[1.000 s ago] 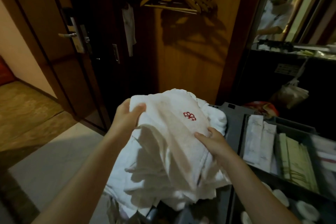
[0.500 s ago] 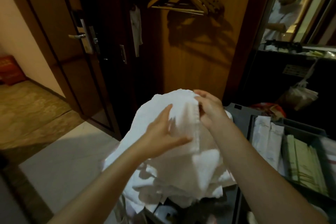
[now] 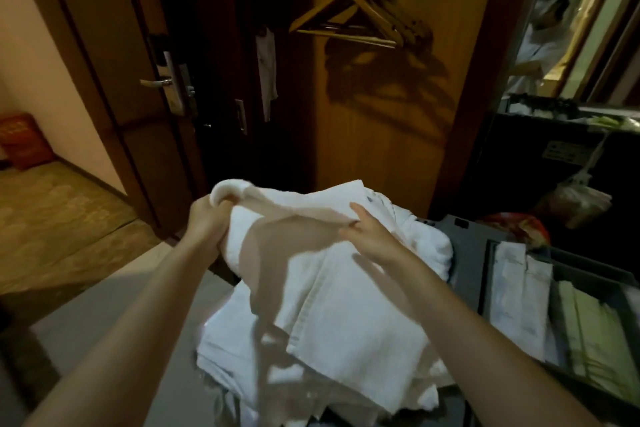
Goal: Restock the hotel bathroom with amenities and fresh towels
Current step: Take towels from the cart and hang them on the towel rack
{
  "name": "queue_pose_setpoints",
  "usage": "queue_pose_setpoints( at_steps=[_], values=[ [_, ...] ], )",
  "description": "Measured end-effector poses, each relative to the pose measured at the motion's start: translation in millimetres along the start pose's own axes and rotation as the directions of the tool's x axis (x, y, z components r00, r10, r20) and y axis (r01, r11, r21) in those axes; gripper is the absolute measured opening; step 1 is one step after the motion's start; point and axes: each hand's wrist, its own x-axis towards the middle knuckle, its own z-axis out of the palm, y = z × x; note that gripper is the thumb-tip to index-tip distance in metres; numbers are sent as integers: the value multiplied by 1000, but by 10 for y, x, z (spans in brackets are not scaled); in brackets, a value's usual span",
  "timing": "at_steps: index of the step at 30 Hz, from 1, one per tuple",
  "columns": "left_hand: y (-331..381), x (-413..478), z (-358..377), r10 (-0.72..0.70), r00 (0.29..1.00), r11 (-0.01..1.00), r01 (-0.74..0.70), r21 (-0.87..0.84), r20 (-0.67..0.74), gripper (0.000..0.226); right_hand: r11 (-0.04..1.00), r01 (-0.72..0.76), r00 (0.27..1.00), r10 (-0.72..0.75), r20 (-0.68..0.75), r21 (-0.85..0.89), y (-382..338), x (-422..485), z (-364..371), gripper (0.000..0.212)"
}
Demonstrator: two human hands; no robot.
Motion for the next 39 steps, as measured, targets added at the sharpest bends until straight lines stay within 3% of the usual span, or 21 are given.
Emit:
queue_pose_setpoints(
  at_steps=[2,4,8,11,13,17,20,23,26,29,33,35,39],
  values=[
    [-132,142,-102,-114,991,991,109,-73,-73,19,1000,-20,1000,20,-5,19,23,121,38,62],
    [-273,224,-209,-210,969,972,192,-138,-130,24,996,-24,999,28,37,-87,16,261,113,60],
    [-502,250,-366,-327,942,929,304,-213,-81,48,995,-7,995,17,95,-102,-104,472,314,58],
    [-568,173,-399,-324,944,946,324,-13,-60,58,999,32,995,-32,93,8,-288,617,440,59],
    [-580,106,-370,-251,968,962,248,114,11,56,996,62,990,-54,127,-63,-368,739,519,64],
    [-529,-43,-183,-247,943,929,165,330,224,59,904,87,976,8,219,-419,-263,870,575,69],
    [-457,-164,-46,-60,955,830,-114,546,290,50,881,90,994,-49,100,-465,-22,801,409,53],
    [-281,-398,116,128,906,826,-323,462,404,13,812,16,995,-72,-72,-584,214,763,74,39],
    [-168,-614,309,84,799,790,-418,449,595,16,745,37,991,-112,-71,-667,399,764,-137,31],
    [-176,-685,417,30,803,728,-426,538,595,19,732,37,985,-143,-101,-681,428,748,-144,34],
    [-210,-757,461,69,775,664,-506,550,628,18,571,3,989,-122,-81,-821,378,820,-133,40],
    [-235,-783,478,94,758,633,-546,549,645,10,539,-67,991,-62,-119,-840,366,901,-125,43],
    [-276,-790,470,118,752,677,-538,501,648,8,543,-137,974,-78,-212,-828,304,1026,-117,34]
  ],
)
